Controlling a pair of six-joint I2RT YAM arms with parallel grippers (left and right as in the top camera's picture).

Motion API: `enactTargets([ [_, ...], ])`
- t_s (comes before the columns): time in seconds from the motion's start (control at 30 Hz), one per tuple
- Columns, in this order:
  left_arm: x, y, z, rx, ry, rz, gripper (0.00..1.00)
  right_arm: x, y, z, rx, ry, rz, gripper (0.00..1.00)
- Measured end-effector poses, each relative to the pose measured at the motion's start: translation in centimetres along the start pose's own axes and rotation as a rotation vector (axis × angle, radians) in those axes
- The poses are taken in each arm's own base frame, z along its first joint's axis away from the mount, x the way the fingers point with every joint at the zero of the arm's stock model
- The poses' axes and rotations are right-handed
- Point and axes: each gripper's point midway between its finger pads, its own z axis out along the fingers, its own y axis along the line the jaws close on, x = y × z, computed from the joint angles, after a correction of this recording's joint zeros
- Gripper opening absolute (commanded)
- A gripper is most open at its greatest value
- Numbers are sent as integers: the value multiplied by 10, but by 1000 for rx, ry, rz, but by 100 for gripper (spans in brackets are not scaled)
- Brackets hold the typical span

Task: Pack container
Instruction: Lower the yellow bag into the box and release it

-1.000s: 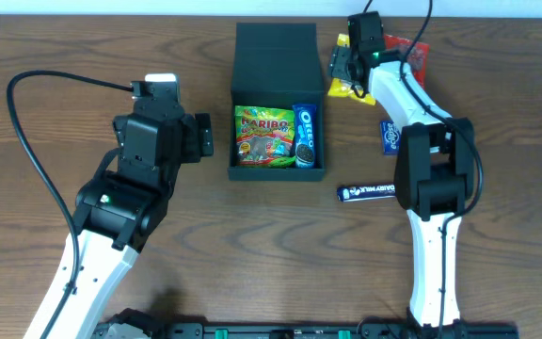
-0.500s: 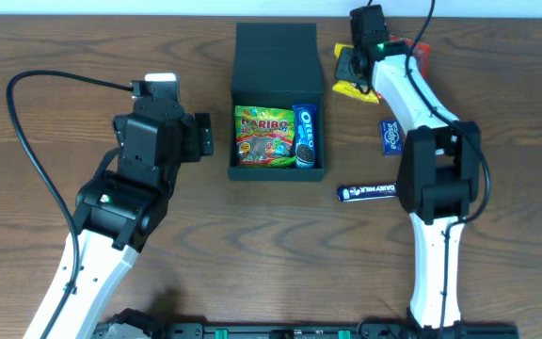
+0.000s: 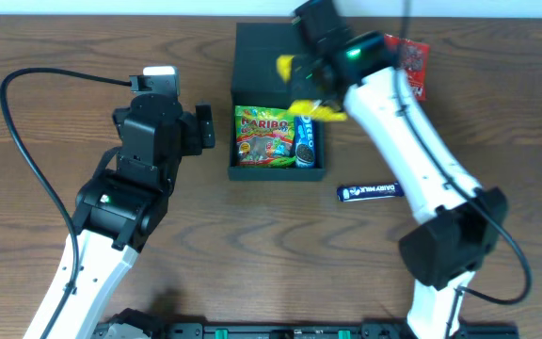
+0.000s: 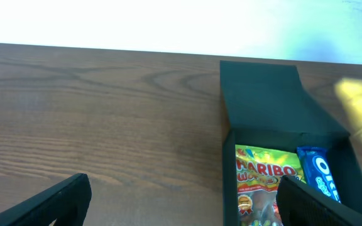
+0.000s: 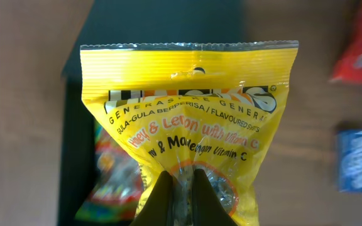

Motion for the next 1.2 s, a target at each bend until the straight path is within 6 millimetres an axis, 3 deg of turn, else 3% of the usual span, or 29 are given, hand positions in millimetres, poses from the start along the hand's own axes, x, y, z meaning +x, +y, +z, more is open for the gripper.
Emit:
enactTargets([
  [0.17,-11,3,-17,12,-48,8,95,42,41,22,-13,86,-48,1],
  [0.33,-35,13,-65,41,-182,-7,95,61,66,33,-35,97,-23,1],
  [0.47,-40,22,-93,52,-234,-18,95,67,76,49,-55,77,51,1],
  [0.67,-28,24,-93,42,-192,3,95,78,64,68,-2,71,159,1],
  [0.83,-26,24,-92,40,-181,9,95,76,68,74,-14,38,195,1],
  [0.87,-25,25,-91,39,-179,12,95,76,70,75,-17,34,196,5],
  [0.97,-25,25,-91,38,-176,16,95,78,77,75,-28,24,195,72],
  [1.03,-25,25,-91,38,-175,17,95,78,80,74,-32,19,176,95],
  [1.07,-25,25,-91,38,-175,17,95,78,80,74,-32,19,162,99],
  [1.2,-24,25,-91,37,-172,18,95,73,73,72,-25,13,72,99],
])
